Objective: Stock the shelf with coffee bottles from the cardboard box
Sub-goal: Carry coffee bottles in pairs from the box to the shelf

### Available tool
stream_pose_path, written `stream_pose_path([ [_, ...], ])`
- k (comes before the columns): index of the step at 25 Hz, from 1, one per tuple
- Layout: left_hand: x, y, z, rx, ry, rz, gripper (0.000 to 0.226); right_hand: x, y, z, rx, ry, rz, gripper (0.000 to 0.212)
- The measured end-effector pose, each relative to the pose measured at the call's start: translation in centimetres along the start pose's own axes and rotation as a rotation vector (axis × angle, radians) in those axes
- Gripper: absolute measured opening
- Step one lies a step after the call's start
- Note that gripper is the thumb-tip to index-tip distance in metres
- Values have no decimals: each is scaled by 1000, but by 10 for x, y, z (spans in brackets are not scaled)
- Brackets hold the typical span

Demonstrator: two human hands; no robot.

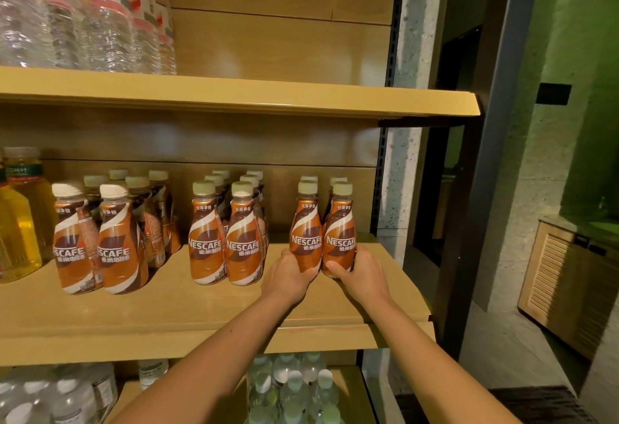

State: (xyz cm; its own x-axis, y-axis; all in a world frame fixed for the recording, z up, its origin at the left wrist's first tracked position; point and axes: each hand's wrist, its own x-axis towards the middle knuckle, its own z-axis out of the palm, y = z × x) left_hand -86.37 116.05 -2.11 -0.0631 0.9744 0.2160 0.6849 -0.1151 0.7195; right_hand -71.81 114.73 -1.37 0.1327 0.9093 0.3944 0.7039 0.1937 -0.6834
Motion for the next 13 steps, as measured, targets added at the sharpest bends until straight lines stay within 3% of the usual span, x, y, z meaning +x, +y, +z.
stream_pose_path([
  [9, 19, 6, 6, 71, 7, -47, 53, 25, 3, 8, -67, -51, 59, 56],
  [13, 16, 10, 4, 119, 4, -50, 84, 27, 2, 9, -196, -91, 84, 61],
])
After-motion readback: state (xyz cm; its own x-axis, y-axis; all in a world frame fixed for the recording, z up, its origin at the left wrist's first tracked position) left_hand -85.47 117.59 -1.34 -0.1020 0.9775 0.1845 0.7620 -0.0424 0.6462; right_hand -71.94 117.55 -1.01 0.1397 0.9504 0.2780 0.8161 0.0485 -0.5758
